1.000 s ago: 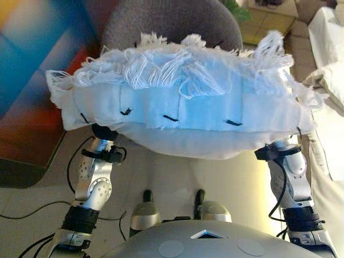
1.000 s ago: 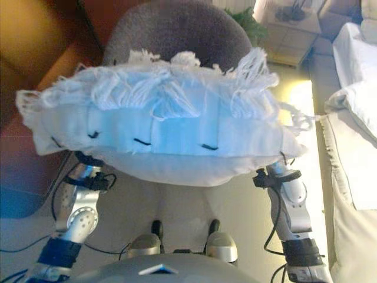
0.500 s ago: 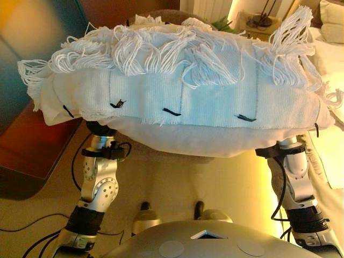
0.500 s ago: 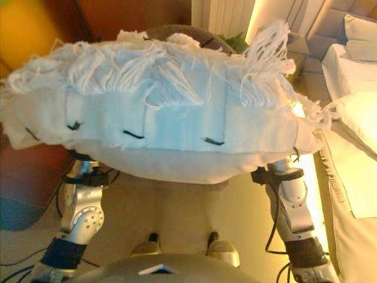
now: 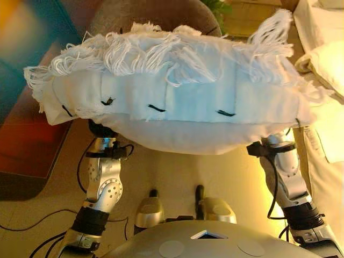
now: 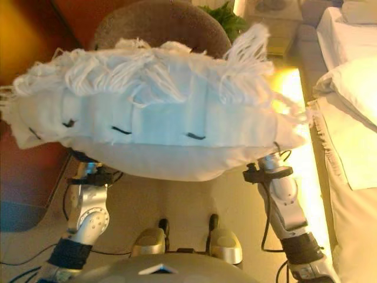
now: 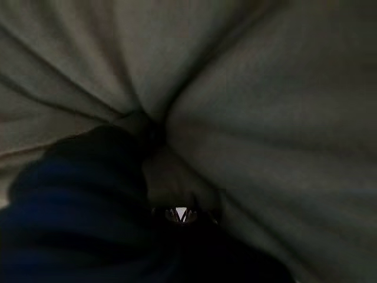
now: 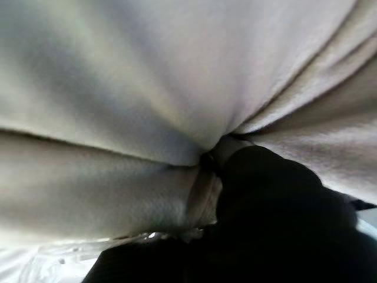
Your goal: Pick up the cushion and take it to the sofa
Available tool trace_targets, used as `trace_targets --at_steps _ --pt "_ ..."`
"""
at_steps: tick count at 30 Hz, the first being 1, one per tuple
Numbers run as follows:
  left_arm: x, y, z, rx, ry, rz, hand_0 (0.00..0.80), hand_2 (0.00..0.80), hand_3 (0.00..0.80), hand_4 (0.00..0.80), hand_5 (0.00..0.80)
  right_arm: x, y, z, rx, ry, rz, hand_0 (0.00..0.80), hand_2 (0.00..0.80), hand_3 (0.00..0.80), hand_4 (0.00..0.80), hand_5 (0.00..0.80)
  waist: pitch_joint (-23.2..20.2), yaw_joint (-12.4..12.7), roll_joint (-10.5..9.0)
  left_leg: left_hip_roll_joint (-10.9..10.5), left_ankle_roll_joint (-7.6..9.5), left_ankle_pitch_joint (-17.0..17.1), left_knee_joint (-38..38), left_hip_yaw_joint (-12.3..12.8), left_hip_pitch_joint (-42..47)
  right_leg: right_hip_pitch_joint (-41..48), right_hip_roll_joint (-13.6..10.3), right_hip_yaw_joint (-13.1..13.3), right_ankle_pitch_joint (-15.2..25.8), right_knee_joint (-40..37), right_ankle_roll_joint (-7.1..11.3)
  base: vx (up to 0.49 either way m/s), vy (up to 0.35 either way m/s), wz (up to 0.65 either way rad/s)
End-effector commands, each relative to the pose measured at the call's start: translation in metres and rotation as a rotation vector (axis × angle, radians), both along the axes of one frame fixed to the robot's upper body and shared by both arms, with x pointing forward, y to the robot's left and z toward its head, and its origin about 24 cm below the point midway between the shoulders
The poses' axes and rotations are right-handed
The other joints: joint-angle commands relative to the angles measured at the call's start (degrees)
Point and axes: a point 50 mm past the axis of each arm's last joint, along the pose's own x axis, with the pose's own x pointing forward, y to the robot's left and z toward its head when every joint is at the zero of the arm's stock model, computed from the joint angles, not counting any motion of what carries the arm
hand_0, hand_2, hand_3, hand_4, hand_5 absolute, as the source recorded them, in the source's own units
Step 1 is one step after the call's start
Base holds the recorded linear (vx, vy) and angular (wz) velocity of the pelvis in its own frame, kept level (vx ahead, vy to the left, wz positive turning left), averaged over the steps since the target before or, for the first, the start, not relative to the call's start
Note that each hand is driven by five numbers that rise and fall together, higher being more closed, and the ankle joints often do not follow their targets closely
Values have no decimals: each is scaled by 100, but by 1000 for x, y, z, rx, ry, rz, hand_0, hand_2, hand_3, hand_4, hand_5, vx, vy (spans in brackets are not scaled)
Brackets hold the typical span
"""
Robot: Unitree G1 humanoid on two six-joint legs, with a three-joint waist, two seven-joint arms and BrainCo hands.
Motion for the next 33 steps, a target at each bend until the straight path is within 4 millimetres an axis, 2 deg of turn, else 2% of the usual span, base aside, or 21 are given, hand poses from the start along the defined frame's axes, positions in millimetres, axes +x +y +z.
trace_targets --at_steps 1,5,7,8,10,11,12,14,15,16,17,18,20,21,23,25,27,31,33 --pt "-9 -34 44 15 -295 -172 800 800 800 800 800 -7 34 35 31 -199 219 800 800 800 800 800 -228 135 -48 -370 189 1442 -1439 -289 -1409 1164 756 43 -1775 883 -277 649 173 7" --pt "-4 -39 45 11 -312 -169 800 800 800 800 800 -7 32 35 49 -213 259 800 800 800 800 800 -109 119 -48 -108 94 1404 -1439 -317 -1673 1087 666 -77 -2325 1591 -256 609 256 -12" --pt "-2 -39 48 15 -332 -157 800 800 800 800 800 -6 31 37 39 -224 274 800 800 800 800 800 -87 150 -86 -45 108 1359 -1439 -417 -1681 1121 530 -132 -2539 1881 -178 732 381 -42" --pt "-2 -38 50 28 -347 -150 800 800 800 800 800 -6 31 37 35 -230 282 800 800 800 800 800 -108 167 -142 -62 171 1208 -1439 -352 -1605 1146 366 -175 -2556 2036 -78 757 436 -6" --pt "-2 -36 52 57 -341 -131 800 800 800 800 800 -6 27 35 43 -217 281 800 800 800 800 800 -201 152 -233 -126 268 1147 -1060 -71 -1557 1254 57 -278 -2303 2407 140 759 425 18" --pt "1 -36 53 57 -320 -129 800 800 800 800 800 -4 23 33 66 -194 271 800 800 800 800 800 -285 162 -323 -255 371 1060 -661 -8 -1611 1364 -77 -311 -2059 2521 252 803 384 23" --pt "3 -36 53 68 -316 -135 800 800 800 800 800 -4 21 32 88 -176 265 800 800 800 800 800 -406 214 -444 -415 516 903 -413 17 -1649 1478 -209 -400 -1720 2626 369 791 348 30" --pt "0 -39 54 130 -347 -147 800 800 800 800 800 -6 25 31 72 -191 264 800 800 800 800 800 -562 295 -593 -600 715 688 -273 86 -1596 1474 -383 -505 -1073 2979 538 703 282 14" --pt "-1 -40 54 144 -345 -144 800 800 800 800 800 -7 28 32 65 -201 259 800 800 800 800 800 -614 296 -637 -657 774 641 -301 159 -1504 1307 -369 -439 -698 3105 616 569 222 -18" --pt "0 -39 54 141 -332 -146 800 800 800 800 800 -8 29 32 72 -201 255 800 800 800 800 800 -639 281 -651 -691 804 625 -340 186 -1418 1189 -311 -391 -587 3102 642 576 224 -13" --pt "5 -36 55 131 -311 -156 800 800 800 800 800 -8 28 32 92 -191 252 800 800 800 800 800 -677 243 -660 -743 821 624 -420 223 -1276 1031 -171 -409 -583 2845 650 492 190 -8" --pt "7 -35 55 135 -311 -158 800 800 800 800 800 -7 28 31 91 -185 250 800 800 800 800 800 -694 229 -674 -777 808 627 -458 278 -1201 974 -178 -582 -600 2534 636 490 190 -4" --pt "6 -32 55 147 -324 -166 800 800 800 800 800 -5 27 31 78 -173 241 800 800 800 800 800 -713 237 -637 -780 752 613 -556 447 -1026 811 -266 -1098 -689 1831 570 345 132 -13" --pt "5 -32 58 148 -337 -169 800 800 800 800 800 -4 26 31 87 -172 238 800 800 800 800 800 -677 225 -581 -751 717 574 -599 484 -902 636 -200 -1277 -845 1371 428 275 90 -23" --pt "4 -34 57 143 -341 -171 800 800 800 800 800 -4 23 27 91 -174 223 800 800 800 800 800 -617 158 -528 -737 677 491 -581 438 -744 481 -110 -1327 -941 934 218 239 61 -19" --pt "5 -39 56 131 -339 -176 800 800 800 800 800 -4 22 25 84 -182 216 800 800 800 800 800 -601 59 -527 -759 647 388 -602 358 -506 341 -154 -1224 -683 338 178 241 43 9" --pt "5 -46 56 134 -354 -193 800 800 800 800 800 -2 20 25 77 -190 214 800 800 800 800 800 -619 -85 -533 -775 633 223 -676 368 -238 213 -259 -882 -219 -269 320 283 8 29" --pt "7 -53 55 158 -354 -228 800 800 800 800 800 5 20 27 96 -179 193 800 800 800 800 800 -652 -270 -503 -754 711 -199 -803 223 224 -261 -510 -307 507 -617 654 326 -82 42" --pt "7 -51 53 164 -341 -227 800 800 800 800 800 5 22 27 100 -171 197 800 800 800 800 800 -652 -338 -489 -744 765 -387 -766 111 368 -457 -601 -106 717 -617 700 376 -133 16"
